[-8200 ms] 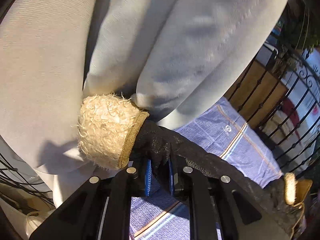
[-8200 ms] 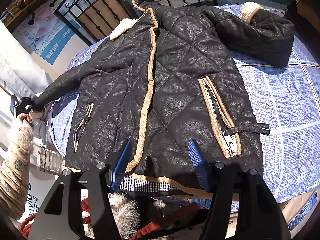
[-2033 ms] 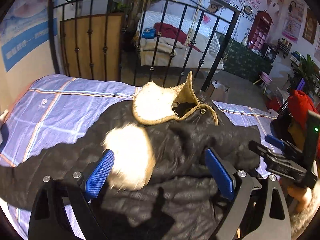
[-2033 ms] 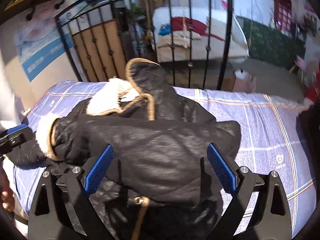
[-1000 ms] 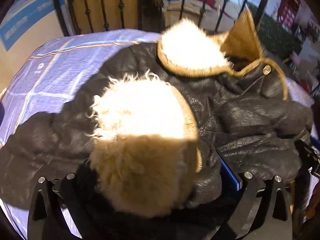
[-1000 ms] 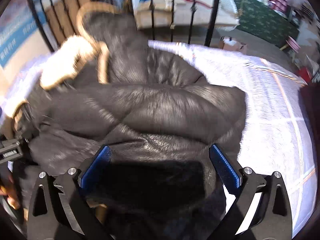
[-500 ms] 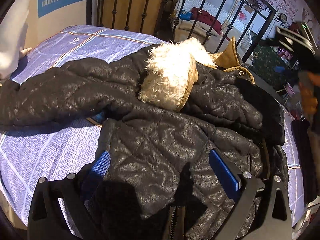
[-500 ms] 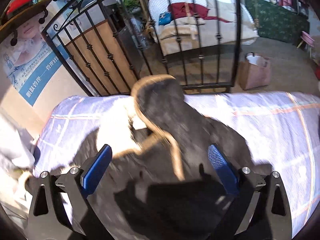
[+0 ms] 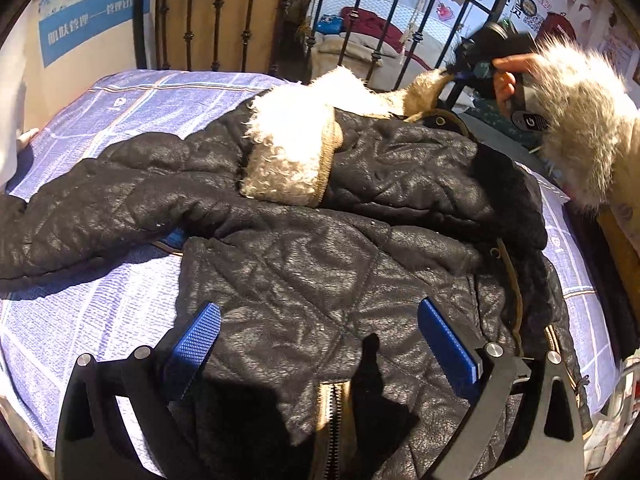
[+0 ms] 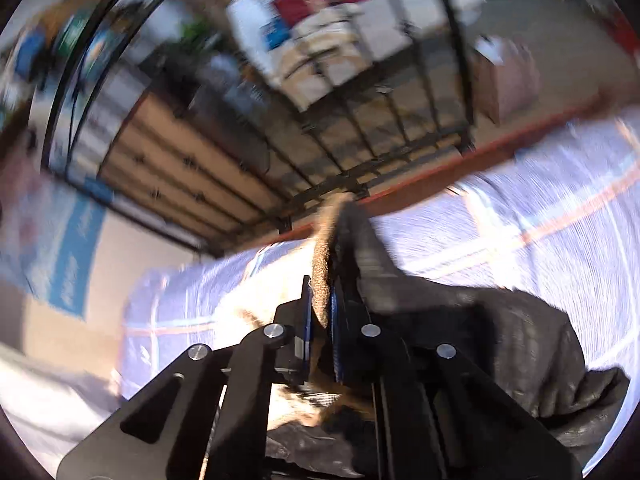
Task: Fold large clothes
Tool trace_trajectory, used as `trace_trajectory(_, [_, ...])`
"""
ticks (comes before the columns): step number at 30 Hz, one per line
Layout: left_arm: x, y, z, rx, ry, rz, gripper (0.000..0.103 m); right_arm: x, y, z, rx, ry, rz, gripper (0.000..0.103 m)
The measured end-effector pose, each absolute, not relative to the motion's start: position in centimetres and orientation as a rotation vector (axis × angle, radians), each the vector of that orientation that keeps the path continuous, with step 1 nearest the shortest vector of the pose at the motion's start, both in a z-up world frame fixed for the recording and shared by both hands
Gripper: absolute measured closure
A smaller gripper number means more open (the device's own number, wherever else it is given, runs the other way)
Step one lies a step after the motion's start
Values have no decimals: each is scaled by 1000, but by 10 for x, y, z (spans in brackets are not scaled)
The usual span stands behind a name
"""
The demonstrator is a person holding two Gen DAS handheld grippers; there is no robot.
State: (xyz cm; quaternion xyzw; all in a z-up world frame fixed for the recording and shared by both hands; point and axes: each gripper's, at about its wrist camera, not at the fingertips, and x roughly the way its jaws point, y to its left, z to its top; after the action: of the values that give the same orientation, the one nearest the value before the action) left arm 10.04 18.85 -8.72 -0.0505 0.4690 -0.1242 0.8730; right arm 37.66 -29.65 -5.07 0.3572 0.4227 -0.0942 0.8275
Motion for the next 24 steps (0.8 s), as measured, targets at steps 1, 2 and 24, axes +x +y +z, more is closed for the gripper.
trace_trajectory(1, [101,186,-88,-101,982,-269,6,365,-312,-59,812,891,-224,96])
trace_trajectory(2, [100,184,-89,-95,984,-276,6,354,-328,-71,864,898,-240,96])
trace_trajectory(24, [84,190,-87,-70,983,-226,6,283,-332,-62,579,945,-326,29])
